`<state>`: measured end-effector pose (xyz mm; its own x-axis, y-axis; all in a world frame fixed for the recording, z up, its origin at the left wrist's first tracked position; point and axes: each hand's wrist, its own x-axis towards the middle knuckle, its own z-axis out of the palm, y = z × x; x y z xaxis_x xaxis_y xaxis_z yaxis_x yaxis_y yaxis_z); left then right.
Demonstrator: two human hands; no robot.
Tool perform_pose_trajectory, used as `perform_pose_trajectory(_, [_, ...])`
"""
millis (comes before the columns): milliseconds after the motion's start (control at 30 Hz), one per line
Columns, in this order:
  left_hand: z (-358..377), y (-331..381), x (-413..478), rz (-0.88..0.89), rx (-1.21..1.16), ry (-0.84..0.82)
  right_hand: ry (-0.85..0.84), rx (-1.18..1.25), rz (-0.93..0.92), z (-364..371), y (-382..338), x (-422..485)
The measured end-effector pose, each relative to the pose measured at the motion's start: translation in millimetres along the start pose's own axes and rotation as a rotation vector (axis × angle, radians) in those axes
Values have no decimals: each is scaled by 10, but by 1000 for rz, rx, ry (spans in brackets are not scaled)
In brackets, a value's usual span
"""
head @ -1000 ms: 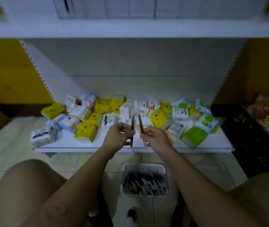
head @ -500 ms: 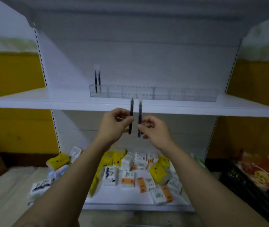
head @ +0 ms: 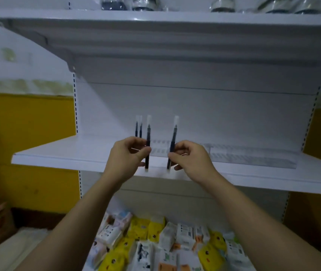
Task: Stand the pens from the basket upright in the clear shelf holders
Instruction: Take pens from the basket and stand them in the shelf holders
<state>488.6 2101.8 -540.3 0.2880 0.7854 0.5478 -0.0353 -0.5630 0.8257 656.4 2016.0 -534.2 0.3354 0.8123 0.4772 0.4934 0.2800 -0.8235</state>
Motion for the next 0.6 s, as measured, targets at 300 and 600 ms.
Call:
perform_pose_trajectory(300, [-247,-317,968,-6,28,108,22,6,-60,347,110,893])
perform_pose_trajectory(600, [-129,-784,1654,28,53,212,64,-92,-95,764,254,1853])
